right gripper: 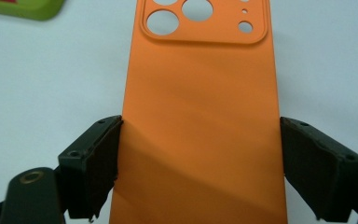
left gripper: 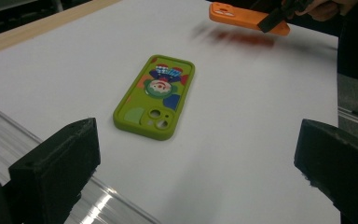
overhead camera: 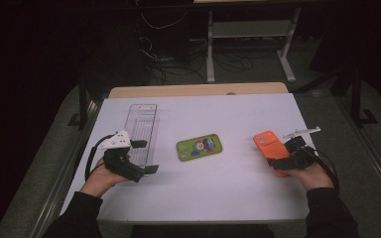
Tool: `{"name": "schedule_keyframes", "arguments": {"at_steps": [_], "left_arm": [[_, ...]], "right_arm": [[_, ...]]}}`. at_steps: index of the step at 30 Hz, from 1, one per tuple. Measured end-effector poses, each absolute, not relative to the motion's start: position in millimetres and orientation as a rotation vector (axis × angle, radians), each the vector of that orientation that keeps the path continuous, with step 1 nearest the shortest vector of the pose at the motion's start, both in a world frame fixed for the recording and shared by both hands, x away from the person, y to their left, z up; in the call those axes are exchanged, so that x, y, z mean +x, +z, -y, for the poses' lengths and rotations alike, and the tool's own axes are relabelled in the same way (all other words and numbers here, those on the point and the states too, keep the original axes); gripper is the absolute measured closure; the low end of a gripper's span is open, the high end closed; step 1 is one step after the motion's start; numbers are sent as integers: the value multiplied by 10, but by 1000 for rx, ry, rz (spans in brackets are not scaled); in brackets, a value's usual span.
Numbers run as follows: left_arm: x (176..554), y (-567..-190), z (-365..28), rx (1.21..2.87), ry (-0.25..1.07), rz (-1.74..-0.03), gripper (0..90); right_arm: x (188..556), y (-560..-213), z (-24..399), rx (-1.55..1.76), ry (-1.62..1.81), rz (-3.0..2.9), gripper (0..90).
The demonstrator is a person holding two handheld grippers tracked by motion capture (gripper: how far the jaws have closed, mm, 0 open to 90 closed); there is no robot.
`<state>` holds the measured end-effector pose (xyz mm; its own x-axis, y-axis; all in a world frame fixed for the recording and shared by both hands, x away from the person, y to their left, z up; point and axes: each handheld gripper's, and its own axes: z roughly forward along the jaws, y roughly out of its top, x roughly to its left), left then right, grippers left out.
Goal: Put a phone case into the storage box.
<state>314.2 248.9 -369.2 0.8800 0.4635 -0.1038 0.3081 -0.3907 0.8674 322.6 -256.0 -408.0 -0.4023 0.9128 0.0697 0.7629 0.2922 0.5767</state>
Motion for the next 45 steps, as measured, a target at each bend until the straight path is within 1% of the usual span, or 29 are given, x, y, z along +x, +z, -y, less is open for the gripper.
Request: {"name": "schedule_keyframes", "arguments": {"at_steps": [9, 17, 23, 28, 32, 39, 45], "left_arm": [[3268, -3576, -2382, 2035, 185, -530, 0], [3434, -3442, -2238, 2005, 196, -500, 0], [3572, -3432, -2106, 2032, 176, -460, 0], [3681, -3414, -1976, 2052, 121, -409, 0], [3762, -3403, -1902, 2054, 103, -379, 0], [3767, -3426, -1801, 2052, 81, -336, 0], [3712, -3451, -1747, 2101, 70, -280, 0]], "right_arm": [[3339, -3912, 2492, 1468, 859, -2309, 154], [3499, -3798, 2378, 1436, 894, -2334, 154], [3607, -3767, 2249, 1360, 880, -2399, 153], [3673, -3739, 2121, 1255, 873, -2463, 153], [3720, -3735, 2010, 1168, 883, -2522, 153], [3731, -3641, 1793, 1074, 959, -2592, 153], [3652, -3615, 1610, 918, 996, -2689, 153]]}}
